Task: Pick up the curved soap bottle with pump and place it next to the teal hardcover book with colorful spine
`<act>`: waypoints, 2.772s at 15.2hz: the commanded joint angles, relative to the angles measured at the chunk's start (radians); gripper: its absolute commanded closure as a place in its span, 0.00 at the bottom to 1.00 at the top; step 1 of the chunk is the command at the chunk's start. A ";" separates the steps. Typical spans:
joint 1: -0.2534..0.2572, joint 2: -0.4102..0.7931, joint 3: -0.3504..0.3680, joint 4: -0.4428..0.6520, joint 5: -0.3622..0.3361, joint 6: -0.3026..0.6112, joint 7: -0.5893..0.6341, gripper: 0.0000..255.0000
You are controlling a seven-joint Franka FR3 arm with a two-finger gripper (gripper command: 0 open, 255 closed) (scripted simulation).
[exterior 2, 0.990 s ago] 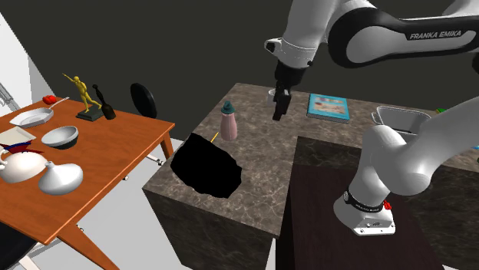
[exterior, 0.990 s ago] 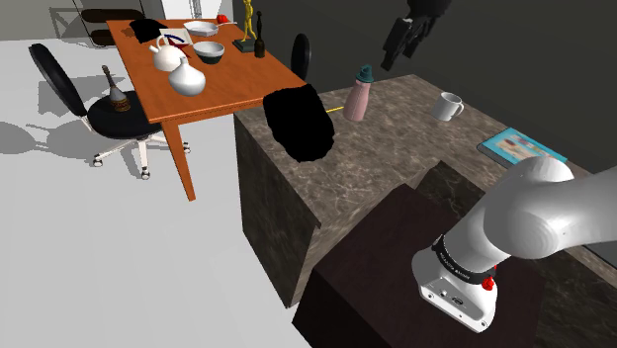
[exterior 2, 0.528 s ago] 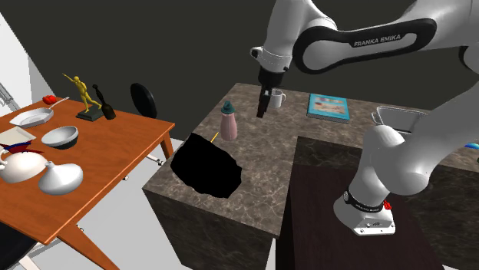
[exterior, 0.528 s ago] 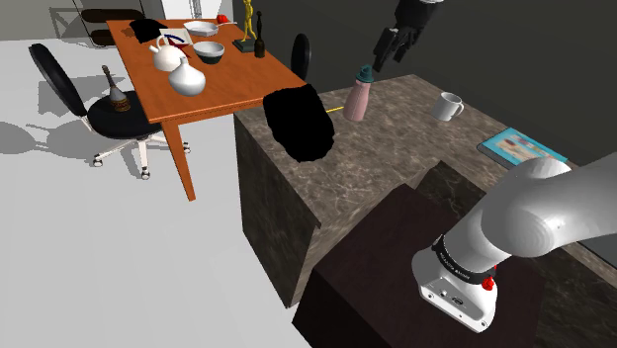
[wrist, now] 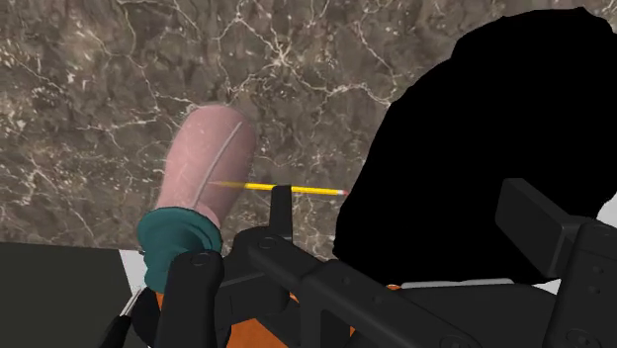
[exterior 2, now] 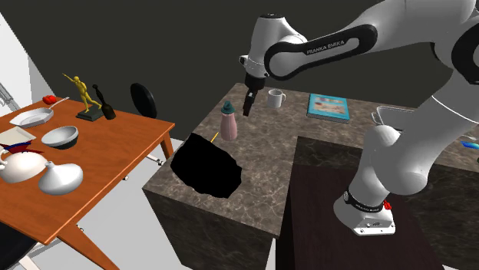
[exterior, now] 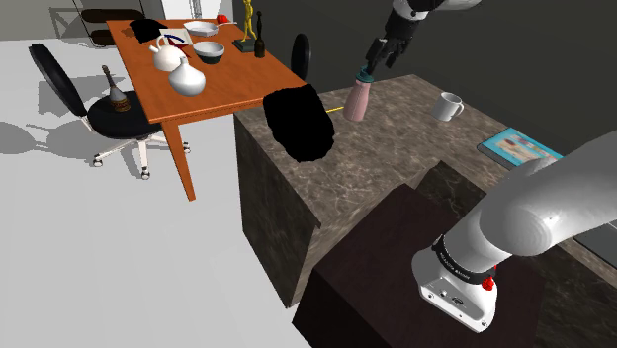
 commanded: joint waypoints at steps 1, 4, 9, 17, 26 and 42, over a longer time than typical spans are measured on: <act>-0.005 0.061 -0.028 0.029 0.020 0.037 -0.024 0.00; -0.013 0.162 -0.070 0.083 0.066 0.088 -0.071 0.00; -0.035 0.342 -0.124 0.197 0.177 0.148 -0.164 0.00; -0.103 0.572 -0.136 0.359 0.339 0.194 -0.278 0.00; -0.113 0.626 -0.123 0.355 0.372 0.246 -0.299 0.00; -0.110 0.613 -0.127 0.366 0.362 0.224 -0.291 1.00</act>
